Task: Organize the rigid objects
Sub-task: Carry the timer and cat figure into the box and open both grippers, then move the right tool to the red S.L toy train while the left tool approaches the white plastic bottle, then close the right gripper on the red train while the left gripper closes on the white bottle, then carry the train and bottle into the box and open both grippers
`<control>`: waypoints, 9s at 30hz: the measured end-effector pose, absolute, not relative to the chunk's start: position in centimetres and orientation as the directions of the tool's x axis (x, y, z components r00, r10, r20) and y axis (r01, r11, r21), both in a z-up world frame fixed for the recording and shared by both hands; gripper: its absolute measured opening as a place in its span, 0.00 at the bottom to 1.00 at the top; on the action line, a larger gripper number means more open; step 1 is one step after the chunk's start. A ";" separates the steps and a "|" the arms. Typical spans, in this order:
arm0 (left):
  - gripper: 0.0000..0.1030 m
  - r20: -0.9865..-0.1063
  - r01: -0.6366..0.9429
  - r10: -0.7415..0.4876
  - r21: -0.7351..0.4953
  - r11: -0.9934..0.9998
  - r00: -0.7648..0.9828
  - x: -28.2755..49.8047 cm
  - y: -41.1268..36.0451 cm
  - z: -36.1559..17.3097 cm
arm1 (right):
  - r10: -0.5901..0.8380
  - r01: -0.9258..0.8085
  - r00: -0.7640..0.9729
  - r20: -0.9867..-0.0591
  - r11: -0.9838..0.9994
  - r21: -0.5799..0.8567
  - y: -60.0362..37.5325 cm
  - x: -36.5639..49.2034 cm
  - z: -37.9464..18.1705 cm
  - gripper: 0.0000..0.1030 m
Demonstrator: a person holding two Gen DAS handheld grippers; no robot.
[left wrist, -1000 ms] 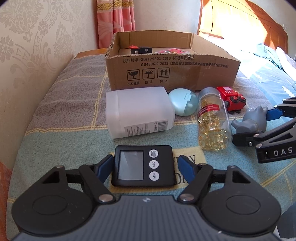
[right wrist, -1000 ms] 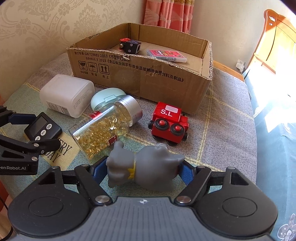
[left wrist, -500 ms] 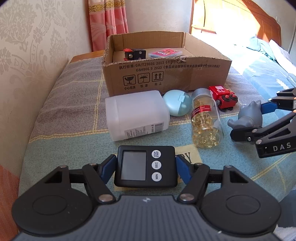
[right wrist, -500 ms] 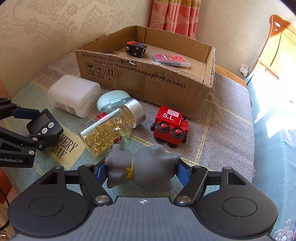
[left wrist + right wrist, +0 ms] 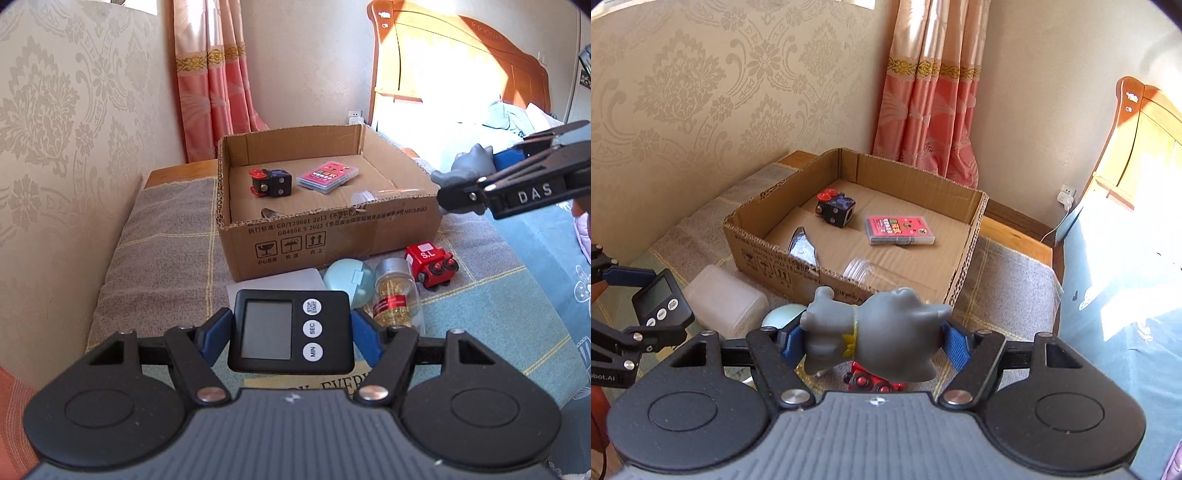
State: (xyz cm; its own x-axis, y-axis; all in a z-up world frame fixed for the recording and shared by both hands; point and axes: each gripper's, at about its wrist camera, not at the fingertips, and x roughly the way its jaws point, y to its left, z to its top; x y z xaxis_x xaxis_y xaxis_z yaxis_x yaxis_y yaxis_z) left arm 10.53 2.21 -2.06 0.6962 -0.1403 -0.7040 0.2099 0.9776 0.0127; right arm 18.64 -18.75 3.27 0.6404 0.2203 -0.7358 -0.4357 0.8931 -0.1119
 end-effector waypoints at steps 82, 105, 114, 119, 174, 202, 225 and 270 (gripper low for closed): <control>0.99 -0.752 0.128 -0.109 -0.033 0.991 0.650 13.0 3.1 -7.9 | 0.059 -0.146 0.573 -0.818 0.989 -0.031 -21.9 15.7 -8.6 1.00; 0.99 -0.779 0.166 -0.134 -0.039 0.985 0.612 15.1 1.5 -10.3 | 0.062 -0.147 0.616 -0.785 0.988 -0.037 -24.2 18.0 -9.1 1.00; 0.99 -0.769 0.155 -0.117 -0.024 0.988 0.629 15.4 1.2 -10.4 | 0.067 -0.168 0.582 -0.810 0.985 -0.040 -24.0 18.5 -8.9 1.00; 0.99 -0.768 0.128 -0.113 -0.040 0.991 0.631 16.3 1.5 -10.4 | 0.073 -0.182 0.579 -0.812 0.982 -0.042 -24.0 18.7 -8.9 1.00; 0.99 -0.743 0.067 -0.053 -0.011 0.998 0.667 17.2 3.2 -10.2 | 0.210 -0.586 0.330 -0.920 0.810 -0.025 -20.3 24.5 -7.3 0.64; 0.80 -0.776 0.154 -0.092 0.007 0.988 0.624 17.0 2.6 -7.5 | 0.168 -0.523 0.360 -0.918 0.851 -0.050 -20.6 23.0 -5.5 0.54; 0.80 -0.696 0.194 -0.123 0.025 0.981 0.708 15.6 1.9 -2.5 | 0.233 -0.495 0.539 -0.809 0.865 -0.080 -19.0 30.9 3.5 0.54; 0.80 -0.673 0.111 -0.013 0.103 0.988 0.739 36.1 -2.5 0.0 | 0.125 -0.131 0.567 -0.814 0.990 0.060 -21.1 20.7 -1.5 1.00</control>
